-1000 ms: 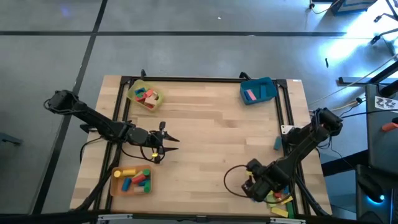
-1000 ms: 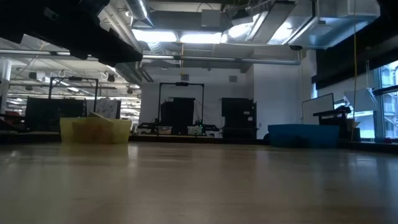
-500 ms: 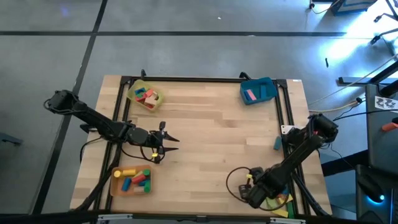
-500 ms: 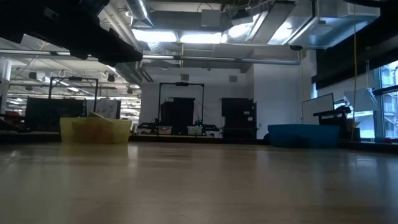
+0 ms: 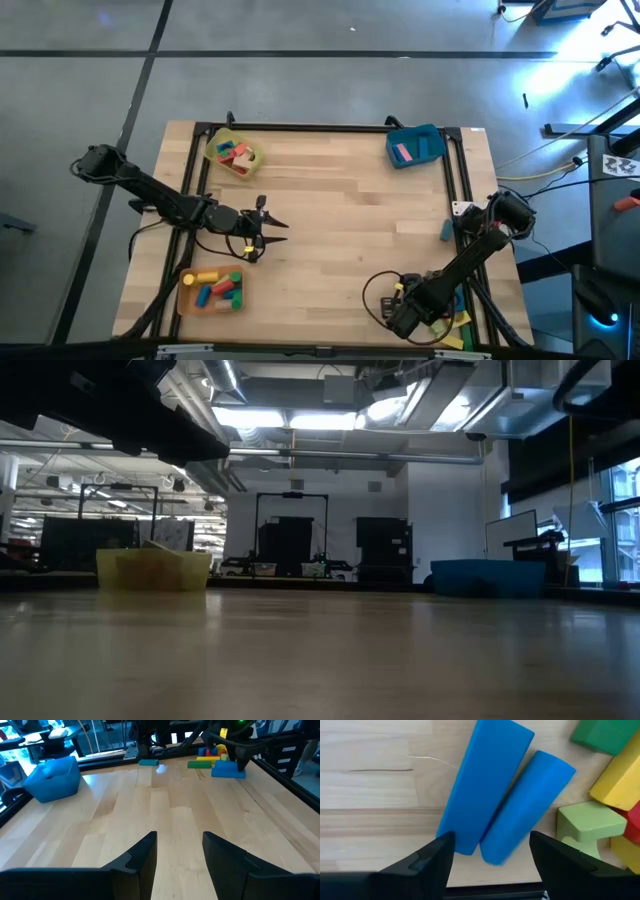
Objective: Sort blocks by size
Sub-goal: Put the blue rectangular block into the blue bin
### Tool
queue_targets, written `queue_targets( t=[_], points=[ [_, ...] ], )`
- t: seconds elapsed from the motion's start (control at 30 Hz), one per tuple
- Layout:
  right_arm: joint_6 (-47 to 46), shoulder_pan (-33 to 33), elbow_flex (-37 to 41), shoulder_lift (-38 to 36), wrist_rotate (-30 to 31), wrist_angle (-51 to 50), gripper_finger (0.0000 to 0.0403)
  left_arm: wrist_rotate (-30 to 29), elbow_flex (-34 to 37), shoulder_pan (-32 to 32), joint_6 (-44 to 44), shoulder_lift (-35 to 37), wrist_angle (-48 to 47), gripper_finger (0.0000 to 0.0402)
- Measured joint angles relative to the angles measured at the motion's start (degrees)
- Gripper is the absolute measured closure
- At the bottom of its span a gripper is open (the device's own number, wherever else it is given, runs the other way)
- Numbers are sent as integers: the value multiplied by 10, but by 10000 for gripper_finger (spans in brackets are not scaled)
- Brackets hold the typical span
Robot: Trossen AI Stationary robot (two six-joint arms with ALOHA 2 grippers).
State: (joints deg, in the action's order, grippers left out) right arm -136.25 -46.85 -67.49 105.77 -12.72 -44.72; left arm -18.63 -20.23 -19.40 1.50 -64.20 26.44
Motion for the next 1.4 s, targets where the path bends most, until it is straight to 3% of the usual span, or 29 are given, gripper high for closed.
queue_targets(
  t=[0.37, 0.8, 1.0, 1.13, 1.3, 1.4],
  points=[
    [31, -1, 0, 2, 47, -19, 143, 0, 0, 0, 4, 0, 0, 259],
    [78, 11, 2, 4, 190, -31, 143, 0, 0, 0, 4, 0, -1, 259],
    [122, 32, 2, 0, 222, -35, 143, 0, 0, 0, 4, 0, -1, 259],
    [121, 35, -16, -18, 216, -63, 143, 0, 0, 0, 4, 0, -4, 259],
    [106, 24, -44, -24, 130, -100, 143, 0, 0, 0, 4, 0, -6, 259],
    [78, 9, -44, -24, 110, -100, 143, 0, 0, 0, 4, 0, -6, 259]
  ],
)
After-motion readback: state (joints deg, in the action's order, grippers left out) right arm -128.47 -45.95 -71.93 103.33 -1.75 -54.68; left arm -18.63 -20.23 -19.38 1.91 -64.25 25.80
